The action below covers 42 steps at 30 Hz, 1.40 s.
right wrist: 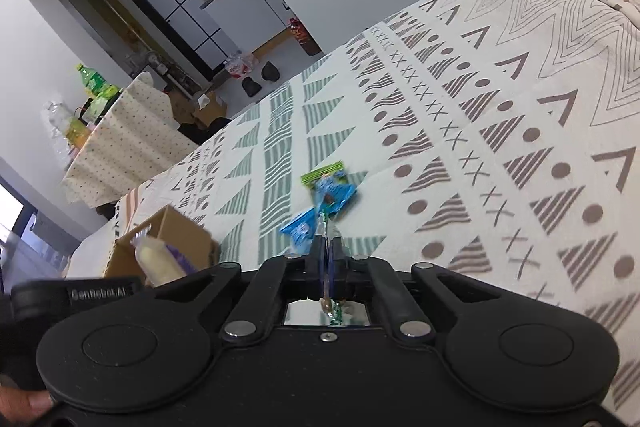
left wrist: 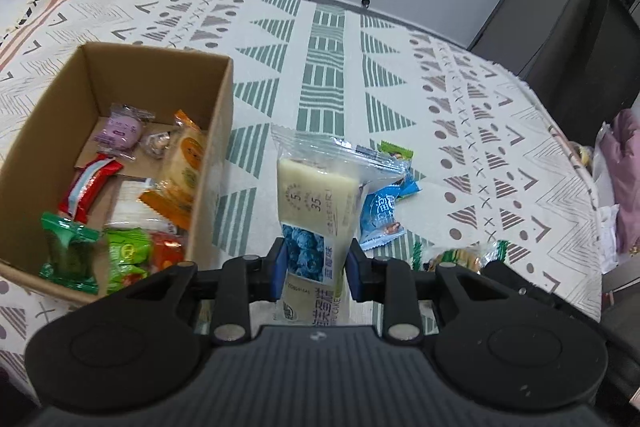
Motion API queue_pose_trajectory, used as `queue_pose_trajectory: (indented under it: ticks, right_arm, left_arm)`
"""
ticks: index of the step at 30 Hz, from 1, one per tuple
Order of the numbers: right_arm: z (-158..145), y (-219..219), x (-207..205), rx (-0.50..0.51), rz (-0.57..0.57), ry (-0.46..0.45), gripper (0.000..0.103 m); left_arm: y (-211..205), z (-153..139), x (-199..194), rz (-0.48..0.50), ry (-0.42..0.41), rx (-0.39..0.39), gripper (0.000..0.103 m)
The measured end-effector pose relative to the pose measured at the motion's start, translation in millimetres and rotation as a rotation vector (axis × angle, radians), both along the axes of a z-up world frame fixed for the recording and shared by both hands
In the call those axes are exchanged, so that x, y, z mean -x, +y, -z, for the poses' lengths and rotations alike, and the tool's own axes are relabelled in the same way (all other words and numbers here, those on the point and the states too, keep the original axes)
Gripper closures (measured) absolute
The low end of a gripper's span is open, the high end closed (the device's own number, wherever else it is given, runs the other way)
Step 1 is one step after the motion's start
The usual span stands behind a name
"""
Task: Organize snacks
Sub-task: 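Carry the white cake bar toward the box with the left gripper while the right carries the green cake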
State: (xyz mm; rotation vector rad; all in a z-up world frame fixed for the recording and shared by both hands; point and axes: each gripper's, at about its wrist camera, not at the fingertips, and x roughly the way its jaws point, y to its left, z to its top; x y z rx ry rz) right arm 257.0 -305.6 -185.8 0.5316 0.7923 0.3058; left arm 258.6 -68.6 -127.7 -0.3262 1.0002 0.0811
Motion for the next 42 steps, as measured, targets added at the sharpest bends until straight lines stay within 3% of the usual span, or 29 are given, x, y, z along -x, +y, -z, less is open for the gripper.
queue_pose_trajectory:
  ticks: [17,26,42]
  right_arm:
    - [-57.5,35.1,20.7,-0.016,-0.030,-0.119,0.102]
    - [-87.5,66.9,15.8,-0.032,-0.080,-0.192,0.102]
    - [-100.8,125.6,10.8,-0.029,-0.163,-0.206,0.102]
  left_arm:
    - [43.2,-56.0,28.0,-0.057,-0.131,0.049,0.074]
    - [85.6,-87.6,34.1,-0.122,-0.210,0.024,0.074]
    - [148.8,-78.6,52.4,-0.210,-0.183,0.037,0.074]
